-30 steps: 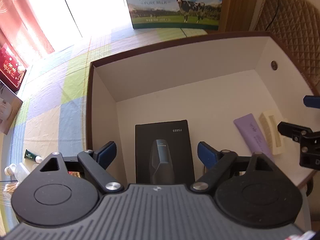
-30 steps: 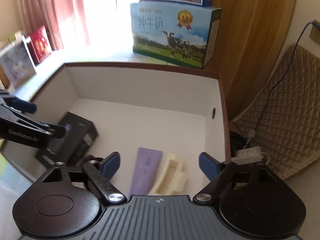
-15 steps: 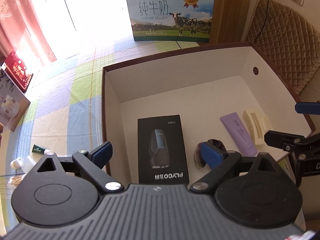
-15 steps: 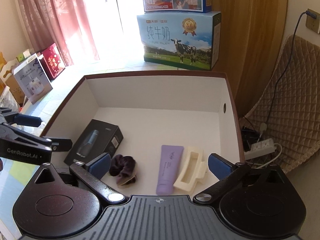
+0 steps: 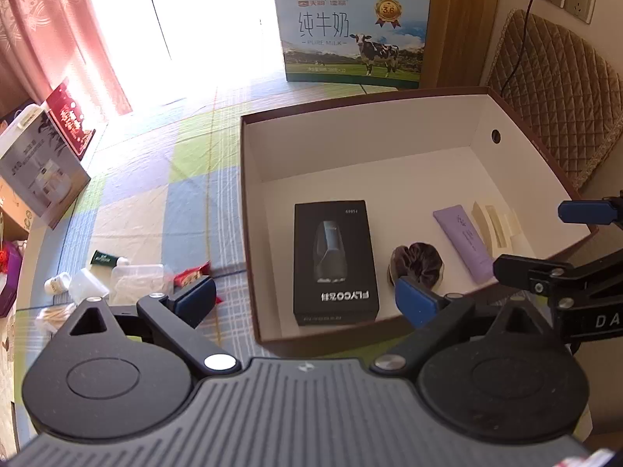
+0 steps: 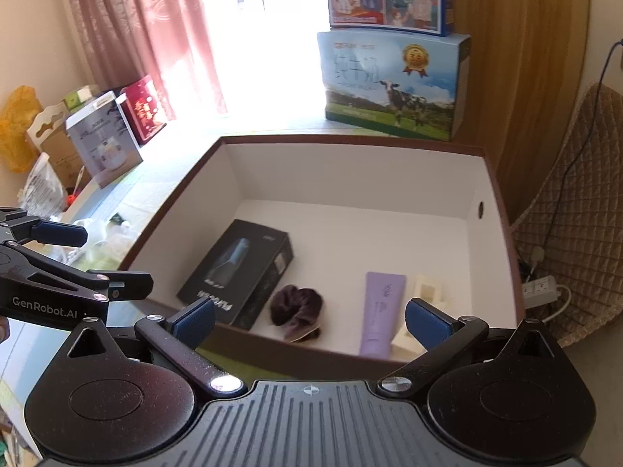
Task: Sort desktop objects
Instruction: 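Withdraw both tools from the box toward the items on the table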
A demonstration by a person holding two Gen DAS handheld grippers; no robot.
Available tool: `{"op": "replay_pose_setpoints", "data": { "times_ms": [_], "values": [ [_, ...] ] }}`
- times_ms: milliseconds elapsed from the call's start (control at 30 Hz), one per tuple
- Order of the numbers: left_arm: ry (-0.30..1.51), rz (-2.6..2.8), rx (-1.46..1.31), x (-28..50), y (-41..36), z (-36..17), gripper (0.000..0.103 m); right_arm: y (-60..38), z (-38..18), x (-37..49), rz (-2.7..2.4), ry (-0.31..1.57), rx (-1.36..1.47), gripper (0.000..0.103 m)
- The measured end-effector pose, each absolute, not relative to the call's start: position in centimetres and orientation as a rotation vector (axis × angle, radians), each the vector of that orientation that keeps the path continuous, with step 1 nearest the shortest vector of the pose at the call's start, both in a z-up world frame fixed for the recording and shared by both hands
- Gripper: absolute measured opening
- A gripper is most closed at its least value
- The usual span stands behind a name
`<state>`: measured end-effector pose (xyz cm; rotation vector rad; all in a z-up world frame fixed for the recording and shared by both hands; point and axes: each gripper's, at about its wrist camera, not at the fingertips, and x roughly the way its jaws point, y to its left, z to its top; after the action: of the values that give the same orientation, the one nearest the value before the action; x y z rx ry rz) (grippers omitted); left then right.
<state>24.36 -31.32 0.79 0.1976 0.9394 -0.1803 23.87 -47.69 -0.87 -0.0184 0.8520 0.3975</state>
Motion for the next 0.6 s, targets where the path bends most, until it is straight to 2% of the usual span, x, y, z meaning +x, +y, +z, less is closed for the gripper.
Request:
{"op": "replay_pose_setpoints", "data": {
  "times_ms": [600],
  "values": [
    [0.953, -0.207, 0.157, 20.4, -26.7, 0.7, 0.097, -42.5, -0.7, 19.8, 0.404, 0.876, 0.0, 0.101]
  ]
}}
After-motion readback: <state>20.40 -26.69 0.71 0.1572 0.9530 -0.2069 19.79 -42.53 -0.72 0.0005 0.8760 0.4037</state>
